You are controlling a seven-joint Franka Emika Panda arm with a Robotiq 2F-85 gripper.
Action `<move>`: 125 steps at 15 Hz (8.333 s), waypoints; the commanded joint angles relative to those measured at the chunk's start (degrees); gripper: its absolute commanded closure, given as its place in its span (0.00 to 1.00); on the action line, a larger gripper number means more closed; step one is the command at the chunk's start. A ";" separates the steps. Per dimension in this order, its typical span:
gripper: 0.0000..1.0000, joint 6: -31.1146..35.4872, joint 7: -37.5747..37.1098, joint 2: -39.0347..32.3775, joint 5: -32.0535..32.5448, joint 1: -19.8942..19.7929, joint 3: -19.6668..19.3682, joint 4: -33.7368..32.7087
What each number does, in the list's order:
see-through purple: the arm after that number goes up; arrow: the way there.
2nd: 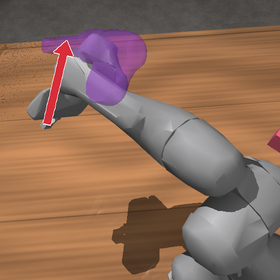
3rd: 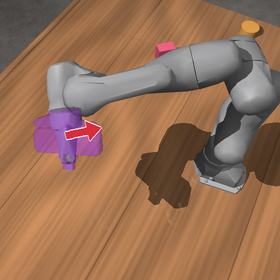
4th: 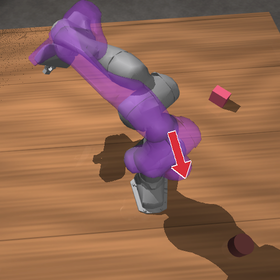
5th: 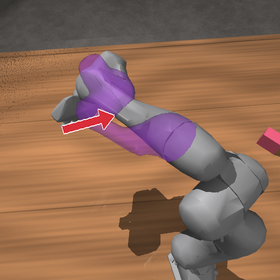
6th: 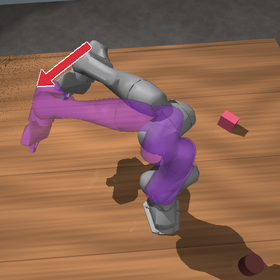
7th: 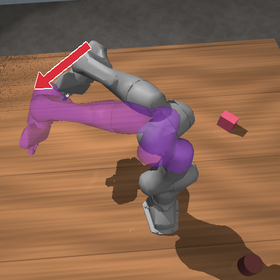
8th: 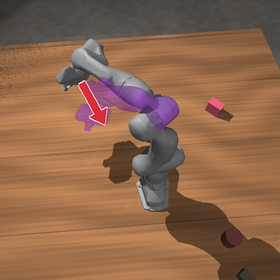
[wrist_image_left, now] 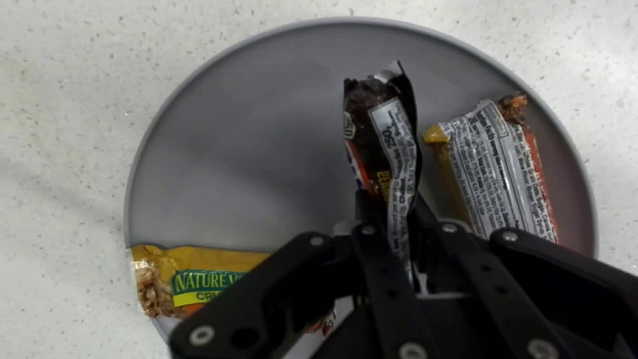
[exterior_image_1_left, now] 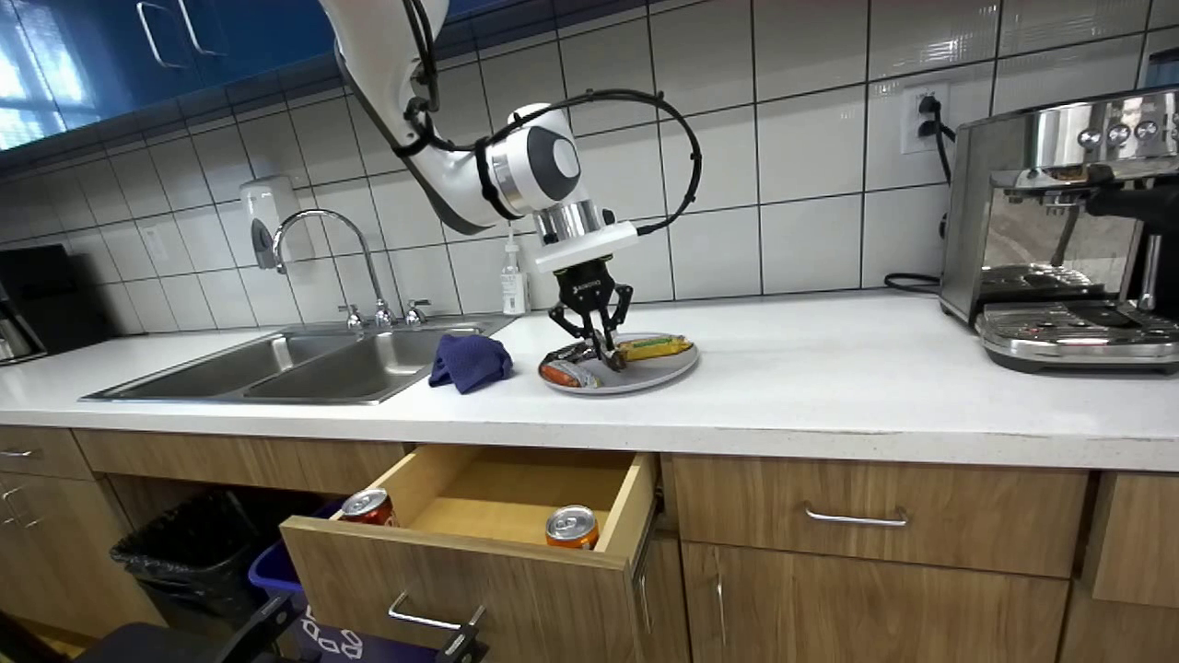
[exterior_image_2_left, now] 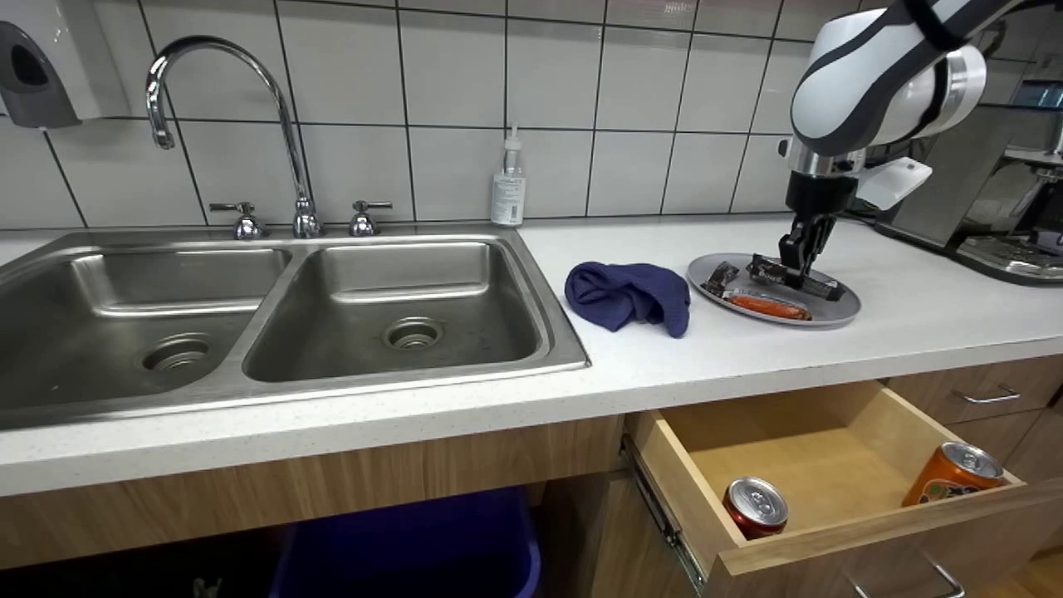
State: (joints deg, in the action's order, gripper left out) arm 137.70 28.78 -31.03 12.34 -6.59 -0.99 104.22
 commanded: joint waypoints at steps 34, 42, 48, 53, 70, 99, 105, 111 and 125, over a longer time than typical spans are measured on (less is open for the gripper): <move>0.95 4.78 25.15 24.96 1.32 2.27 0.83 36.78; 0.95 2.94 26.21 23.61 4.34 3.86 0.81 36.99; 0.95 1.22 26.61 21.23 5.22 4.33 0.95 35.26; 0.95 0.64 26.59 18.51 5.86 4.56 1.07 33.17; 0.58 -1.30 25.92 11.94 11.20 5.54 1.06 27.43; 0.00 -0.29 26.03 16.17 2.88 4.45 1.30 19.90; 0.00 -0.61 25.54 10.42 0.17 4.20 1.68 12.41; 0.00 -1.79 23.98 4.10 -1.21 4.12 1.79 4.87; 0.00 -4.88 20.59 -3.35 -0.78 3.36 1.65 -3.48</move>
State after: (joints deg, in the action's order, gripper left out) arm 135.79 50.54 -32.83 11.80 -2.14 -0.41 104.01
